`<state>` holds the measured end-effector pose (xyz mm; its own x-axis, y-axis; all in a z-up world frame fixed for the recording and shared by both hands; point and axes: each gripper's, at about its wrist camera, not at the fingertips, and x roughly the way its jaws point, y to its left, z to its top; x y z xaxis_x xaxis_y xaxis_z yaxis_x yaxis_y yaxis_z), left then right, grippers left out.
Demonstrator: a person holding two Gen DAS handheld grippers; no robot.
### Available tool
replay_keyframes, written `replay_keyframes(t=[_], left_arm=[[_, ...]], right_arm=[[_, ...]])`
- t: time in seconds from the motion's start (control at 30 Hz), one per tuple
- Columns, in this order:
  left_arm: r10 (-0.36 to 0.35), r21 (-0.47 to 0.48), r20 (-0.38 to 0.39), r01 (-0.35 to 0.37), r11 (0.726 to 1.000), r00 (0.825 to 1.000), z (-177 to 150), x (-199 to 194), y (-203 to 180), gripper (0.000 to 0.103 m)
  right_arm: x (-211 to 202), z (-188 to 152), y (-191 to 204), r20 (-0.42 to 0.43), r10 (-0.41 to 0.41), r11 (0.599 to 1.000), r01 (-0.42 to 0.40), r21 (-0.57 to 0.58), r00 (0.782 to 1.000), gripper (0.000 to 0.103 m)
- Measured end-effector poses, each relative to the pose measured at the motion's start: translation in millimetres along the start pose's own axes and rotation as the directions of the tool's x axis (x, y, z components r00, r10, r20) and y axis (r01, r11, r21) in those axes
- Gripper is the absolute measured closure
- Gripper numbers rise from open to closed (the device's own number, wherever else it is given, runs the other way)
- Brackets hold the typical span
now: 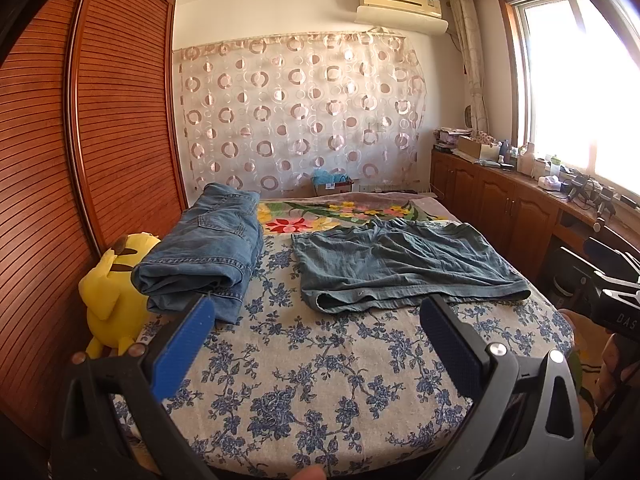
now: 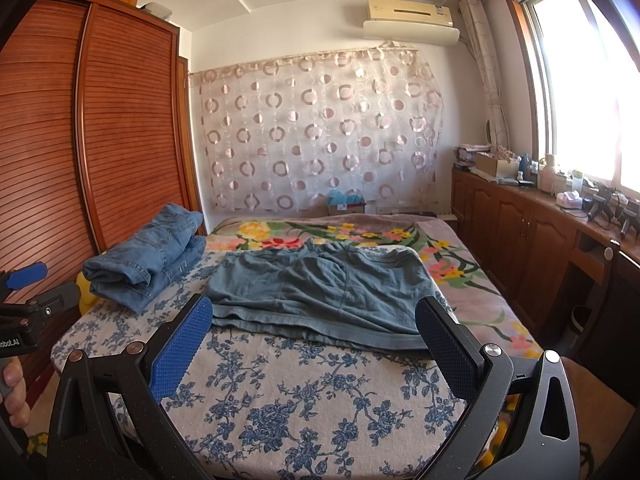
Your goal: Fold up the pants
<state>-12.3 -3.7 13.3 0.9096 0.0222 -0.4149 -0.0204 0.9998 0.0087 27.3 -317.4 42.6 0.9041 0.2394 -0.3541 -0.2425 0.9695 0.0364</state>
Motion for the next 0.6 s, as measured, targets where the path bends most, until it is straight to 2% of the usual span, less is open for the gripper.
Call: replay_keyframes(t=[0.27,0.6], left_arm=[[-0.008,0.001,-0.004,0.008,1.0,1.0,-2,1,0,0.0],[-0.054,0.004,-0.082,0.055,0.998,0.995,-11,28,6,0.0]], right_arm=[[-1,0,0,-0.003,0.001,1.0,-0.001,0.0,1.0,0.0],[5,-3,-18,-0.036,0.004,1.0,-0.005,-0.001,0.999,0.0]])
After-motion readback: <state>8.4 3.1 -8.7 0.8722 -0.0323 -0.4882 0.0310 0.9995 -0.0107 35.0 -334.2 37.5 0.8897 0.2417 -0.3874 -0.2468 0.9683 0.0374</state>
